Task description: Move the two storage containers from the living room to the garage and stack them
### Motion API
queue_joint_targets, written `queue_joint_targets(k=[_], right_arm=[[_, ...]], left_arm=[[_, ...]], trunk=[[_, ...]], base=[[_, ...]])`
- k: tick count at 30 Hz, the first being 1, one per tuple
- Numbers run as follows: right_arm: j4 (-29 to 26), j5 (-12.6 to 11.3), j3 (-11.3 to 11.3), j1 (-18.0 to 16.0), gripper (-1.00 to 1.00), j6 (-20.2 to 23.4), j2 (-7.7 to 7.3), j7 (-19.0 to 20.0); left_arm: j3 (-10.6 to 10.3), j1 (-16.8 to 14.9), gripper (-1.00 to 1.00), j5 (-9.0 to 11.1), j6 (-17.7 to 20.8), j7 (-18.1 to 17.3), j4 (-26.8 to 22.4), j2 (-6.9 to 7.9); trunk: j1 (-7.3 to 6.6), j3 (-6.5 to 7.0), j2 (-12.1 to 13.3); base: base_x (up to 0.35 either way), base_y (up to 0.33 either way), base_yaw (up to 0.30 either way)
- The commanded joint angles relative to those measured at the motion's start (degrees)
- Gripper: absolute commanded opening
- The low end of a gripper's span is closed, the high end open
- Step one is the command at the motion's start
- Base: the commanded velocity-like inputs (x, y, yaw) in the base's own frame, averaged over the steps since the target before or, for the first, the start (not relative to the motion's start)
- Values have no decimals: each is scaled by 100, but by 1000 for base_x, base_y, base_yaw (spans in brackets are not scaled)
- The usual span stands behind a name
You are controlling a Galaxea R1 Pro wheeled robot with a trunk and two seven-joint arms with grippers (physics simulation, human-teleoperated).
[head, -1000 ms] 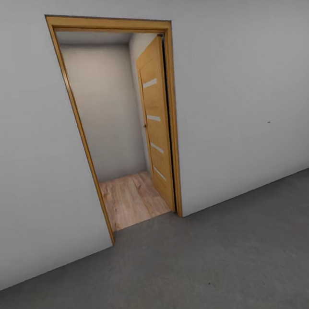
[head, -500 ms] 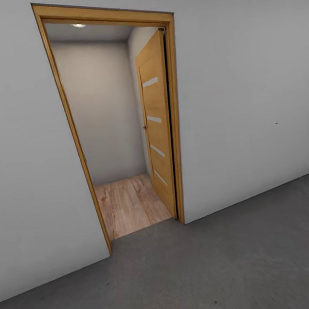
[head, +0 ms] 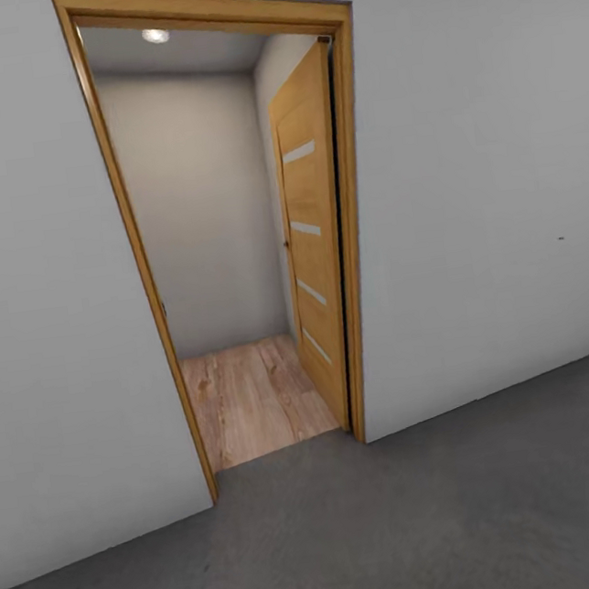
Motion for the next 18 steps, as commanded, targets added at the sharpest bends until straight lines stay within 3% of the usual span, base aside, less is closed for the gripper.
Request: queue_joint_targets(k=[1,10,18], right_arm=[[18,32,5,-7,100,-31,0,-25],[18,21,5,-7,100,-32,0,-28],[18,49,9,-7,100,-2,0,-55]], left_arm=[[22,-5,100,23,-24,10,5,-4],[19,-2,100,23,-24,10,5,-9],[15,-4,100,23,-24,10,5,-9]], trunk=[[4,-7,-4],[4,-7,-4],[4,-7,-4]], base=[[320,0,257],[320,-39,265],[319,-91,55]])
